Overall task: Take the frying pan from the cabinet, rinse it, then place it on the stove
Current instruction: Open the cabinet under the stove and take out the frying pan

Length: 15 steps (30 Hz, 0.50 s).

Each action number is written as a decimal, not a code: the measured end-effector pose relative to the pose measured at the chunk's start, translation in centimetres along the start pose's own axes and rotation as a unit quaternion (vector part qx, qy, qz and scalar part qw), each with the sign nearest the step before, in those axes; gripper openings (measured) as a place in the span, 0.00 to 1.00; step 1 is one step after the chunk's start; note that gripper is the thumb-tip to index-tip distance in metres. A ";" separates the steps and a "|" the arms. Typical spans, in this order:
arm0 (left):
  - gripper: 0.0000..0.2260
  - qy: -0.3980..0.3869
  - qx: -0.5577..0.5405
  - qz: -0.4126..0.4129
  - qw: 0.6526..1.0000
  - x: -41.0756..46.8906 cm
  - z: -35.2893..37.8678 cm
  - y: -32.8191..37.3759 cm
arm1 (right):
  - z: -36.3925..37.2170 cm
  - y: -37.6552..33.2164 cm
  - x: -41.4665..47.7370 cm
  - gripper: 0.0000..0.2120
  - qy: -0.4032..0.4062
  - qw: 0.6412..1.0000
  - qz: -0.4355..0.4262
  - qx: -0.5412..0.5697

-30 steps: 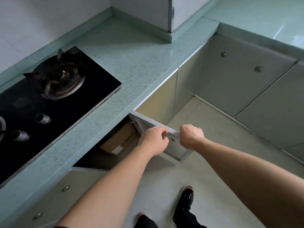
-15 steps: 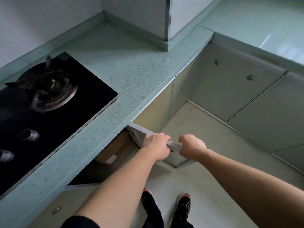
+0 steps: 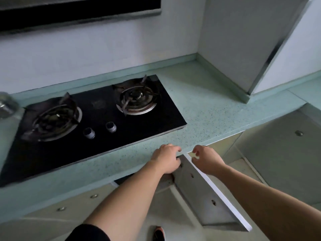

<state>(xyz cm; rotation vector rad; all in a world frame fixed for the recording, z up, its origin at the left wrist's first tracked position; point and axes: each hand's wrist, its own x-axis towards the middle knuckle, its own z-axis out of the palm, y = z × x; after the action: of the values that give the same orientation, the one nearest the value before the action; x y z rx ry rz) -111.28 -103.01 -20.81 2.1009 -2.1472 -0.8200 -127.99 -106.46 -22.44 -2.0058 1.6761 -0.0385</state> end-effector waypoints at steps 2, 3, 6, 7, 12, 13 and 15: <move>0.20 0.031 -0.012 -0.041 0.999 -1.8 -0.3 -0.6 | -0.2 -1.3 0.2 0.16 -0.014 0.999 -0.032 0.013; 0.20 0.048 -0.020 -0.062 0.997 -2.8 -0.2 -0.8 | -0.1 -1.8 0.2 0.16 -0.022 0.998 -0.049 0.019; 0.20 0.079 -0.045 -0.122 0.988 -6.6 0.5 -1.0 | 0.3 -3.1 -1.0 0.15 -0.060 0.993 -0.101 0.029; 0.20 0.084 -0.048 -0.138 0.986 -8.0 0.9 -0.9 | 0.7 -3.3 -1.6 0.15 -0.074 0.990 -0.119 0.033; 0.18 0.135 -0.068 -0.223 0.963 -14.9 2.8 -1.0 | 2.8 -5.2 -4.6 0.12 -0.140 0.972 -0.186 0.019; 0.18 0.143 -0.075 -0.243 0.957 -16.3 3.1 -1.3 | 3.4 -5.8 -5.1 0.13 -0.154 0.968 -0.195 0.018; 0.19 0.154 -0.087 -0.274 0.945 -18.7 3.8 -2.1 | 4.6 -7.3 -6.1 0.13 -0.178 0.961 -0.212 0.018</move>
<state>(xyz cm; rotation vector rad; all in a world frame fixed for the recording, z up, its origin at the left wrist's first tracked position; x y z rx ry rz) -109.07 -84.06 -18.57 2.5513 -1.3020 -0.6155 -121.24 -98.43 -21.63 -2.1574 1.0026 0.1321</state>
